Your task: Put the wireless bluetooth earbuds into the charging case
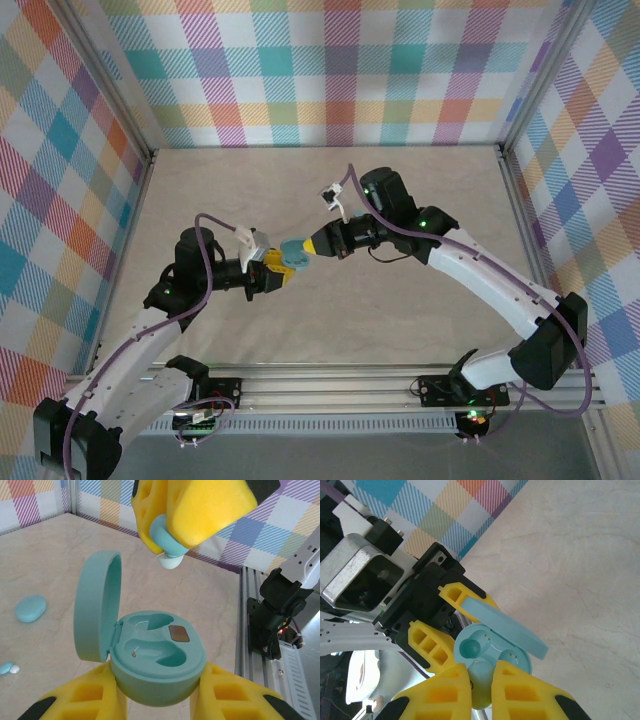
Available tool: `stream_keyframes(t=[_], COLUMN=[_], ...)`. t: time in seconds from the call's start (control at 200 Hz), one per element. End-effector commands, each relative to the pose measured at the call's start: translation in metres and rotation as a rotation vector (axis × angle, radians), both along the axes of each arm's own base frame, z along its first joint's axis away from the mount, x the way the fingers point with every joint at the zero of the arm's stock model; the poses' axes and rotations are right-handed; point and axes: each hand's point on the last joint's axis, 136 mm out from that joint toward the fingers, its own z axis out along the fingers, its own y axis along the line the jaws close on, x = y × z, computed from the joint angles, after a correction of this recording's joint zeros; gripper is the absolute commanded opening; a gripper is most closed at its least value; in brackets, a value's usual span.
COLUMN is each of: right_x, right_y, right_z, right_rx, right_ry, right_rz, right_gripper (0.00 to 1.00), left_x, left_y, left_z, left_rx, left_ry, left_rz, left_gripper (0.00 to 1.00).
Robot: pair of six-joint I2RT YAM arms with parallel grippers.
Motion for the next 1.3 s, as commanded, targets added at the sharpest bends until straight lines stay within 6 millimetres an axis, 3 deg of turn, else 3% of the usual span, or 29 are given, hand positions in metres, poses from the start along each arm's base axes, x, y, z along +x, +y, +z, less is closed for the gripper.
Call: stream_keyframes(t=[0.0, 0.595, 1.065, 1.295], right_x=[-0.01, -0.009, -0.018, -0.017], right_y=[0.007, 0.013, 0.017, 0.016], right_z=[0.005, -0.031, -0.024, -0.036], right_rx=[0.033, -0.027, 0.018, -0.039], right_ry=[-0.055, -0.105, -0.053, -0.006], right_rz=[0.064, 0.099, 0.135, 0.13], right_gripper=[0.08, 0.1, 0.1, 0.23], left_x=[-0.003, -0.007, -0.007, -0.008], left_y=[0.0, -0.001, -0.002, -0.002], left_z=[0.02, 0.03, 0.031, 0.032], left_rx=[-0.035, -0.065, -0.081, -0.084], left_ry=[-0.071, -0.067, -0.07, -0.074], left_rz=[-0.024, -0.037, -0.044, -0.048], left_gripper=[0.15, 0.15, 0.15, 0.15])
